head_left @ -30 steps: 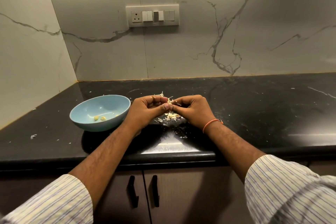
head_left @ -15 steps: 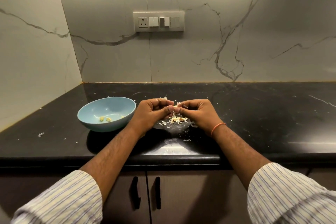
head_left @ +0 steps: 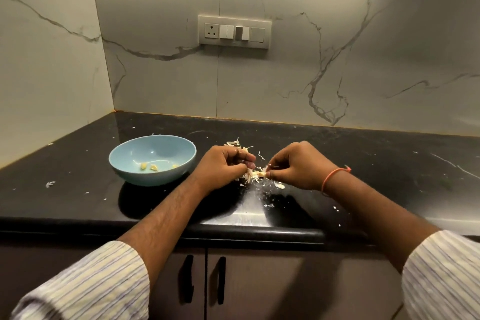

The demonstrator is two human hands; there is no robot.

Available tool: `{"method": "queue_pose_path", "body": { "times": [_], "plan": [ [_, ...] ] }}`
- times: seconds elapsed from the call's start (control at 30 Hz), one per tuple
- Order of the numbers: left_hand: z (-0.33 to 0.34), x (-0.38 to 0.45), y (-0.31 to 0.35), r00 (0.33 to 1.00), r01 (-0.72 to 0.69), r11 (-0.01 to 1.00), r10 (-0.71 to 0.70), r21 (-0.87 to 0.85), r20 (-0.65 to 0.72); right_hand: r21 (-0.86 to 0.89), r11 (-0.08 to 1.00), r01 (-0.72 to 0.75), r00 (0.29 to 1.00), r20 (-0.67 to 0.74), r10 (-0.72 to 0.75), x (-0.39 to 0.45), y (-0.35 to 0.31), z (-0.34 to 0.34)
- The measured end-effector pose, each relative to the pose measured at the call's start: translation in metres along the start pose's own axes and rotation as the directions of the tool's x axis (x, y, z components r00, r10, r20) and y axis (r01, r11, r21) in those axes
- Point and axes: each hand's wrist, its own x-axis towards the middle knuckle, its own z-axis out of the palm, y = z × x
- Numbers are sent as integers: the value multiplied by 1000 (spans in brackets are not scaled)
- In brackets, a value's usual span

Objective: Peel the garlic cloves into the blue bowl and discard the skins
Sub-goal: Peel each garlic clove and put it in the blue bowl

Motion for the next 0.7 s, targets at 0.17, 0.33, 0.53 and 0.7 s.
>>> {"method": "queue_pose_path", "body": {
  "times": [0.17, 0.33, 0.53, 0.7],
  "plan": [
    [2, 0, -3, 1000, -12, 1000, 11, -11, -26, -237, 957, 165, 982, -53, -183, 2, -16, -17],
    [1, 0, -6, 996, -29, 1000, 29, -6, -79, -479, 850, 220, 975, 70, -213, 2, -23, 1],
    [1, 1, -6, 987, -28, 1000, 30, 12, -156, -544, 790, 283, 959, 129, -254, 4, -23, 12],
    [2, -2, -3, 988, -53, 998, 55, 19, -145, -232, 966, 112, 963, -214, -163, 11, -9, -1]
  ]
}}
